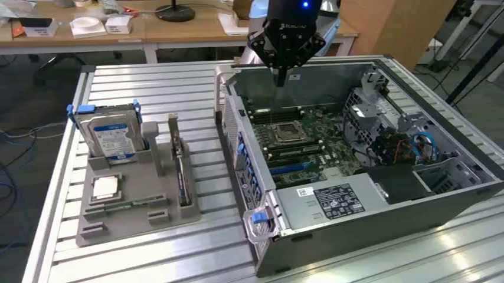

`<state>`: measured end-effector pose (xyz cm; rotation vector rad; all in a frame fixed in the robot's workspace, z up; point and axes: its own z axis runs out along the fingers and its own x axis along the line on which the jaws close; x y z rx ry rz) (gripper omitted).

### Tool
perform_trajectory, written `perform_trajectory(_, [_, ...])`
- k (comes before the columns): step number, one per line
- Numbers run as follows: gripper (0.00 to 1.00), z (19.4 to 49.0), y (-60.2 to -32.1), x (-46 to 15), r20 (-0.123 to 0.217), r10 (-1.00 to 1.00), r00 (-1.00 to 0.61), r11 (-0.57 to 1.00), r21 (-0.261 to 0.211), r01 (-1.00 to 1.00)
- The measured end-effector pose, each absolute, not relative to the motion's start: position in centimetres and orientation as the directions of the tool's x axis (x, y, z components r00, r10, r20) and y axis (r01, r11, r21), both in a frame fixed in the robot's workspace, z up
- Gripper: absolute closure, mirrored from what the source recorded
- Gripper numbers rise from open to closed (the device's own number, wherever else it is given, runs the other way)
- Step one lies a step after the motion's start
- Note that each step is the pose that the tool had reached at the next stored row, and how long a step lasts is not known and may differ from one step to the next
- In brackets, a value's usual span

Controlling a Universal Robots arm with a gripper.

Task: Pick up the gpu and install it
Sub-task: 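Reach for the gpu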

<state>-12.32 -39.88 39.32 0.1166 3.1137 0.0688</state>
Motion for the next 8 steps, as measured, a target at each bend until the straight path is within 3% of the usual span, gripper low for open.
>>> perform_trajectory(8, [0.89, 39.28, -39.88, -12.45, -0.023, 0.075, -0.997, 0.996, 0.045, 0.074])
